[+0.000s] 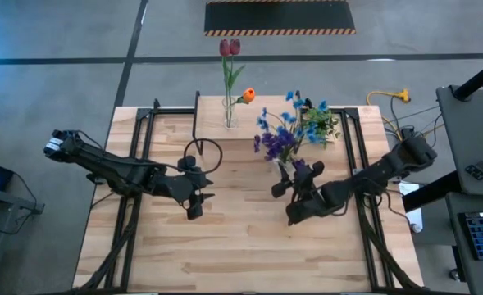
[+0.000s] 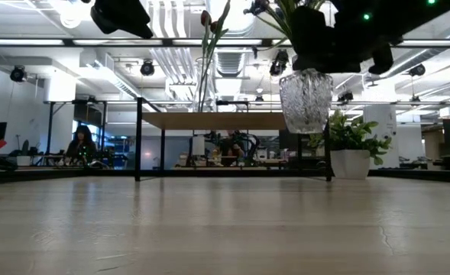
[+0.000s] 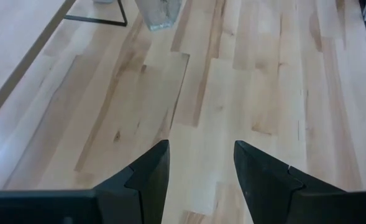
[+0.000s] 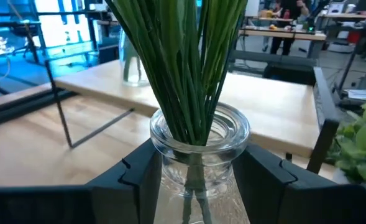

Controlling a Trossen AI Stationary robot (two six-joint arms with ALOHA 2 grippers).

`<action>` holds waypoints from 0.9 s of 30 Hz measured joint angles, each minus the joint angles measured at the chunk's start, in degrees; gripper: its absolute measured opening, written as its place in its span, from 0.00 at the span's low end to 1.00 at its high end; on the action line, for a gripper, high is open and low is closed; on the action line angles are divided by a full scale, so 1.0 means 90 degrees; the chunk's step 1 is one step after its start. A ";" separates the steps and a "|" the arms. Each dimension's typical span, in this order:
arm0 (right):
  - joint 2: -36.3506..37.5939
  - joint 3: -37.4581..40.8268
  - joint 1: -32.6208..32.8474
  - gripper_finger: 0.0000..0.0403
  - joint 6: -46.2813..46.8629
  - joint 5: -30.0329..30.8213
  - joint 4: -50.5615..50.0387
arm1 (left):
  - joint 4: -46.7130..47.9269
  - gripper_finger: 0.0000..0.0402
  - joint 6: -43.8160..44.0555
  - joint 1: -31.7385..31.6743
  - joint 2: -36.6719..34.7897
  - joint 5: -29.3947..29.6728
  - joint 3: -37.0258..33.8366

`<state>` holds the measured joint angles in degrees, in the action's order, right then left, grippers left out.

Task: Pick and place flowers into a vace then onto a shelf
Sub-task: Put the transparent vase with the flowers on the shelf

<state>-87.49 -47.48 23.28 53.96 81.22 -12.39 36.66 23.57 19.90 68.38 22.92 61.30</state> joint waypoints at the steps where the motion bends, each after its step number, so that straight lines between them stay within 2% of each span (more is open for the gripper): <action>1: 0.0030 -0.0014 -0.0051 0.41 -0.0037 0.0000 -0.0003 | 0.0002 0.41 0.0000 0.0000 0.0000 0.0007 -0.0012; 18: 0.0136 -0.0851 -0.1010 0.41 -0.0902 -0.0057 -0.0014 | -0.0019 0.41 0.0333 0.0002 -0.0197 0.0010 -0.0478; 27: 0.0131 -0.1190 -0.1471 0.41 -0.1036 -0.0084 -0.0014 | 0.0009 0.41 0.0514 0.0005 -0.0742 0.0007 -0.0927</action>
<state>-86.30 -58.19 10.05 44.63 80.47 -12.52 36.75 28.20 19.94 61.70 22.98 52.95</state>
